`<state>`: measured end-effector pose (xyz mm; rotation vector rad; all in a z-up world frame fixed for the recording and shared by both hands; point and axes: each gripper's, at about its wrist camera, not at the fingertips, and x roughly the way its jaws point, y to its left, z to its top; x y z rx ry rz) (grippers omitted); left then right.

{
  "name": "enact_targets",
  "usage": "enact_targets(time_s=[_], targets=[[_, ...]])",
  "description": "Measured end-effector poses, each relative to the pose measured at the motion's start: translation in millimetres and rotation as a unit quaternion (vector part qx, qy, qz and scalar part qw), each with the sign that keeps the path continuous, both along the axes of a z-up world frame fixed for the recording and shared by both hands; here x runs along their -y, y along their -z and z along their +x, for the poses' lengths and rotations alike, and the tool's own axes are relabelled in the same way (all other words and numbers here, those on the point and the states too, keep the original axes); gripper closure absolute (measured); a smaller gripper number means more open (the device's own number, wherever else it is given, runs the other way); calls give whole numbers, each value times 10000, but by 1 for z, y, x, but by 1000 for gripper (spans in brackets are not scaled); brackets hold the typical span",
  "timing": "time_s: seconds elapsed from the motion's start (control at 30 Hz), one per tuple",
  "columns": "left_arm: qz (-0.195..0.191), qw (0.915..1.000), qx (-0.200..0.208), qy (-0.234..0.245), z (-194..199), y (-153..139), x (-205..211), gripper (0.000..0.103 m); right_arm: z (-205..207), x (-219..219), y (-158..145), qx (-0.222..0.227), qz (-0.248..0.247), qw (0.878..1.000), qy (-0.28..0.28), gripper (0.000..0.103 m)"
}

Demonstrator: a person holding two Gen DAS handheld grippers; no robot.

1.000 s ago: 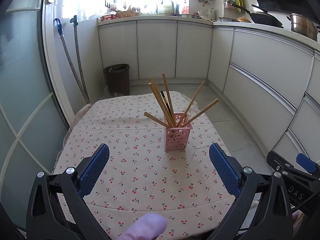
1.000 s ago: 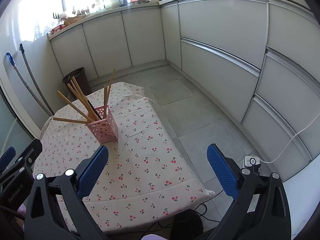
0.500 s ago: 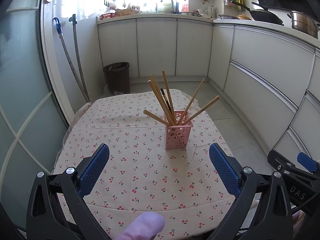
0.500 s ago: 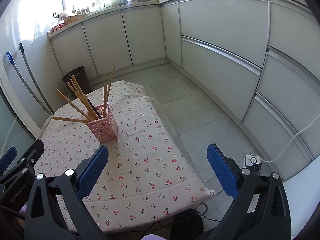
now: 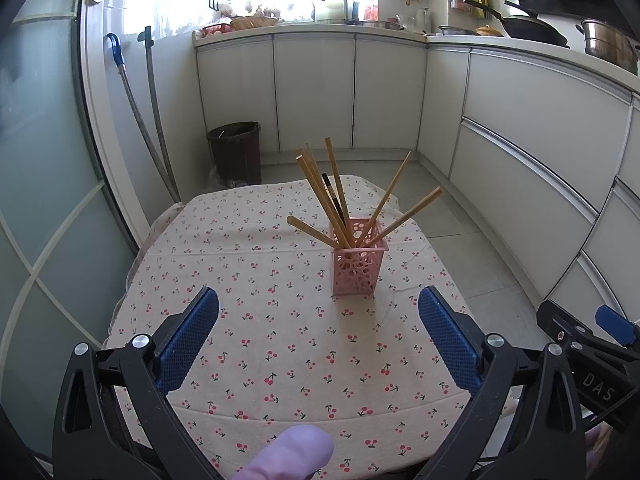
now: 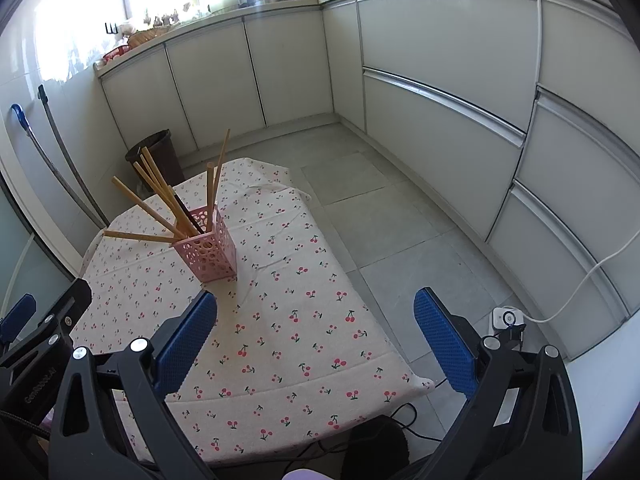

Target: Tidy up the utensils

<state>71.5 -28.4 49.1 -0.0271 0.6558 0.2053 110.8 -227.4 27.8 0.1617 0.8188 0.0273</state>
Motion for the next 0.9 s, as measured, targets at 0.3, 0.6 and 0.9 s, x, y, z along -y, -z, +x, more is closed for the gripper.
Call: enact_targets(time_s=[0.3,0.6,0.9], targets=[[17,10000,-26,-14,1,2,0,7,-1,-1,2,-19,11,10000,0,7],[21,10000,-48,-47,3,4,0,7,-1,-1,2,-33,18,10000,0,7],[27,10000,-60,-54,3,5,1,7,-1,-1,4,-51,32,10000,1,7]])
